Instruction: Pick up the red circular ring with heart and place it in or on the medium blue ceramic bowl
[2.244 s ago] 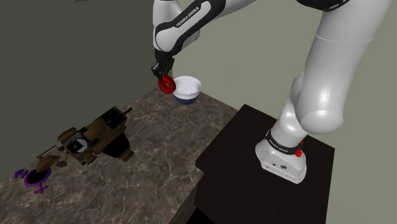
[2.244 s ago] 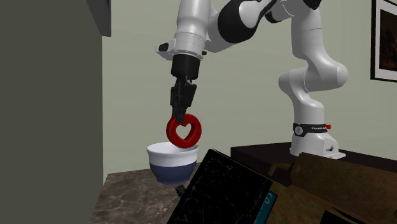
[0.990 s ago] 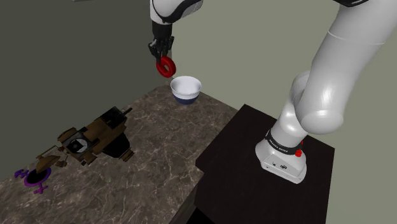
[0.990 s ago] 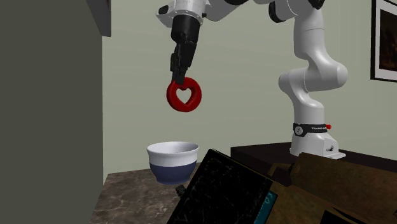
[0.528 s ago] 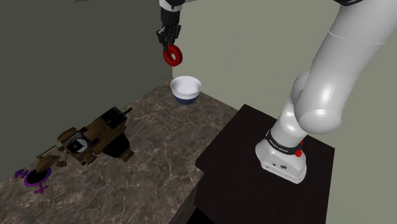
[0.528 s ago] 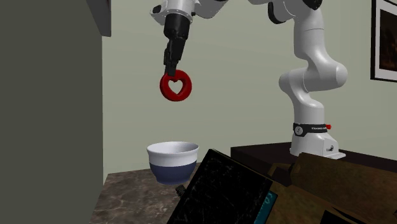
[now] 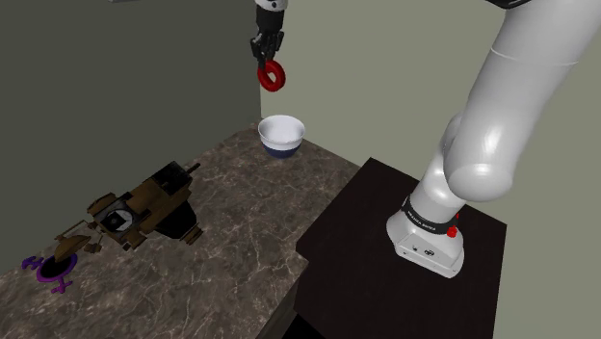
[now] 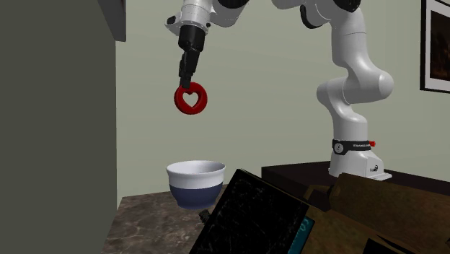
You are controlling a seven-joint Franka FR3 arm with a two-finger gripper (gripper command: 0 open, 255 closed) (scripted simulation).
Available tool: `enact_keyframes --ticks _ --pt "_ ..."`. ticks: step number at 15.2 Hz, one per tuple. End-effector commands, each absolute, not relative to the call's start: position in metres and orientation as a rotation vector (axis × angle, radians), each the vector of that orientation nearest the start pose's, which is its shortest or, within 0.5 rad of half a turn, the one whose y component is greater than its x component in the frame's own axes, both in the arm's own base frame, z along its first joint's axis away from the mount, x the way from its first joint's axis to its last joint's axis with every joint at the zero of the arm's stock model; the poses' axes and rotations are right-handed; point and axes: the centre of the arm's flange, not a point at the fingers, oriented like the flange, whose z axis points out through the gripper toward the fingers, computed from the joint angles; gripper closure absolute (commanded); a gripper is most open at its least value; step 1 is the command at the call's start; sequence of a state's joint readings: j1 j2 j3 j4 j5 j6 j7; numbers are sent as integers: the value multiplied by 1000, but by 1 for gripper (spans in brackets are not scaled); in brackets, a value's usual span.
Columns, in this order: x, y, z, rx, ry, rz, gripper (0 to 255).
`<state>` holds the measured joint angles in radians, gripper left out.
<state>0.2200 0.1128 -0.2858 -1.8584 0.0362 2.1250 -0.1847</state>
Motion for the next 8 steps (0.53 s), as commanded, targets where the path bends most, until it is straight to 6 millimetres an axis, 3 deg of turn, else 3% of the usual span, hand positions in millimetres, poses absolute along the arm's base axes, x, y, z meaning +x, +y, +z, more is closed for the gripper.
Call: enact_keyframes --ticks 1,8 --pt "605 -34 464 -3146 -168 -249 255" --pt "605 -34 427 -3146 -168 -249 255"
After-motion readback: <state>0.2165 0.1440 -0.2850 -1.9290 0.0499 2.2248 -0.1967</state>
